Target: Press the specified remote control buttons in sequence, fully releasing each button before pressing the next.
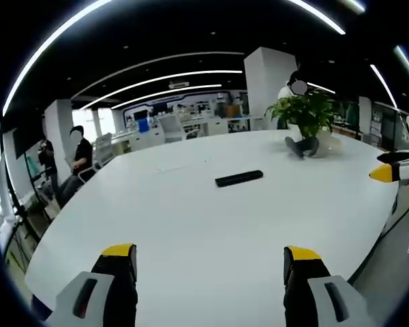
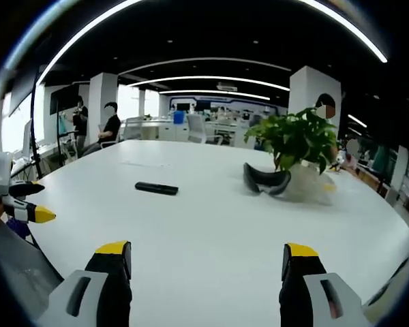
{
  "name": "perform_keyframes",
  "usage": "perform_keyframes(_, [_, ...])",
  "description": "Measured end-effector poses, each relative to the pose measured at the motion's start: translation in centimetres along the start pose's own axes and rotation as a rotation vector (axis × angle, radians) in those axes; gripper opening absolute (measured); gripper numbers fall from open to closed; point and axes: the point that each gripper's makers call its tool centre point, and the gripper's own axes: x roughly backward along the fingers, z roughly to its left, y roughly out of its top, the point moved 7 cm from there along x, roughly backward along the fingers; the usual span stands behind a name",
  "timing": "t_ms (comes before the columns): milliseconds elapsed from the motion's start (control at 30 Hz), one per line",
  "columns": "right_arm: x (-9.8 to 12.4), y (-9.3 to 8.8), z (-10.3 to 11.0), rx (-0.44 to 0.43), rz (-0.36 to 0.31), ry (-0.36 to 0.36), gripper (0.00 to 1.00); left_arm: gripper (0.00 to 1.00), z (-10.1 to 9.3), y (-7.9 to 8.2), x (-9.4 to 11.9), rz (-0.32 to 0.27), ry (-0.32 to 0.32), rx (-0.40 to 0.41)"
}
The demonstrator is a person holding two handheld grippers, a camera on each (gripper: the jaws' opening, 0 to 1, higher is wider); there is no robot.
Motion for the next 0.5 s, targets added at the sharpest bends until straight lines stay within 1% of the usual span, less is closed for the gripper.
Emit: perform_keyframes(500, [-0.04, -0.01, 0.09, 0.005, 0.003, 0.003, 0.91, 0.91, 0.06, -0.14, -0.09, 0.015, 0.003, -0.005])
